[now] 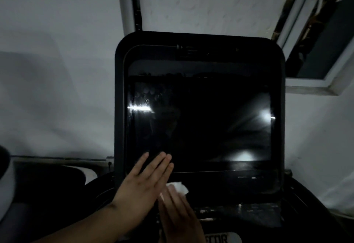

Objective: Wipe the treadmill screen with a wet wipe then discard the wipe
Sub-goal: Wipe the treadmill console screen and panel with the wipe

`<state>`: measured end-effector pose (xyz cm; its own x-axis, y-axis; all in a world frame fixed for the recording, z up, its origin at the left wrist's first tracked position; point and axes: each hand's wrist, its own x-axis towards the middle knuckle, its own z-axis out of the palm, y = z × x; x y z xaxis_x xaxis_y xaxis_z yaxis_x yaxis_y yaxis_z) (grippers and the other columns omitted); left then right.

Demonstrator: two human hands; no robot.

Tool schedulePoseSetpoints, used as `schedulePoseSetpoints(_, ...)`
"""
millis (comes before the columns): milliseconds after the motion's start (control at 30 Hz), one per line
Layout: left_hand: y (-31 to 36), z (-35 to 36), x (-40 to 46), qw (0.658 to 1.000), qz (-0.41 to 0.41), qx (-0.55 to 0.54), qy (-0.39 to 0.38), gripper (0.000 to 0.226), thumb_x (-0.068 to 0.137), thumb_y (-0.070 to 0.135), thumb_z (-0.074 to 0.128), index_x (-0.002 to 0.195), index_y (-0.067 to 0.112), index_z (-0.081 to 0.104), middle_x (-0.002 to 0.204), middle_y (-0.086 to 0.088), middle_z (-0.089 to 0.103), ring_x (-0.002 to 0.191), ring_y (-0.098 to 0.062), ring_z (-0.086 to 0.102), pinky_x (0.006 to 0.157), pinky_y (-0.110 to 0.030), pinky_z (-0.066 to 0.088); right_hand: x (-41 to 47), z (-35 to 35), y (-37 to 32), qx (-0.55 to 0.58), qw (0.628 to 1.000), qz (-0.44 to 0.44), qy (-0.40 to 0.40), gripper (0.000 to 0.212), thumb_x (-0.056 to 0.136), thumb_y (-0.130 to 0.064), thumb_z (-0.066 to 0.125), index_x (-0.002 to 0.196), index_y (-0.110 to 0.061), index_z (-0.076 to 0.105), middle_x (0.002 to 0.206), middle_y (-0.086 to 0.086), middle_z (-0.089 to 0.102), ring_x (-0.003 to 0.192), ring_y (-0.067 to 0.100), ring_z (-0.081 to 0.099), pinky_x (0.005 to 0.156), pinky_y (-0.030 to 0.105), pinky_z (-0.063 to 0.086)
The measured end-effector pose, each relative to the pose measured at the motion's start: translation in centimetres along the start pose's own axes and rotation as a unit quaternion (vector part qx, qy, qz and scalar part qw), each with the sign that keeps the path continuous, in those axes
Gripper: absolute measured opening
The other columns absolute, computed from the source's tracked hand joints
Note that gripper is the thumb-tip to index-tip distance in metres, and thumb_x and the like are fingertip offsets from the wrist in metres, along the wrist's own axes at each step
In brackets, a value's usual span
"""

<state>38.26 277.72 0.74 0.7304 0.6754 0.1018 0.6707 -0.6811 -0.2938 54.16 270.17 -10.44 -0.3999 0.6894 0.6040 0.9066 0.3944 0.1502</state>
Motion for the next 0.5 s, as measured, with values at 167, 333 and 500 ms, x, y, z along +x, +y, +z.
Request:
schedulePoseSetpoints(167, -0.1, 0.1, 0.0, 0.999, 0.005, 0.025, 0.021, 0.101, 0.093, 0.040, 0.060, 0.161, 0.005, -0.006, 0.169, -0.019, -0.014, 0.152, -0.033, -0.029, 0.119, -0.059, -0.023, -0.2, -3.4, 3.6, 0.067, 0.997, 0.020, -0.044, 0.059, 0.099, -0.025, 0.012, 0.131, -0.028, 0.061, 0.136, -0.004, 0.068, 0.136, 0.013, 0.056, 0.102, 0.030, 0.046)
schedulePoseSetpoints(333, 0.4, -0.9, 0.2, 1.000, -0.007, 0.002, -0.020, 0.099, 0.101, 0.040, 0.049, 0.155, 0.007, -0.027, 0.159, -0.016, -0.041, 0.144, -0.032, -0.044, 0.113, -0.057, -0.031, -1.6, -3.2, 8.2, -0.078, 0.990, -0.110, -0.051, 0.044, 0.105, -0.024, 0.031, 0.142, -0.012, 0.052, 0.151, 0.008, 0.055, 0.144, 0.025, 0.047, 0.109, 0.036, 0.040)
schedulePoseSetpoints(500, -0.7, 0.5, -0.6, 0.997, 0.009, 0.057, 0.052, 0.088, 0.099, 0.027, 0.052, 0.162, 0.008, -0.006, 0.170, -0.016, -0.017, 0.152, -0.032, -0.030, 0.120, -0.058, -0.020, 3.6, -2.0, 1.9, 0.026, 0.992, -0.115, -0.039, 0.037, 0.106, -0.022, 0.040, 0.130, -0.018, 0.068, 0.133, -0.001, 0.070, 0.132, 0.017, 0.060, 0.114, 0.035, 0.046)
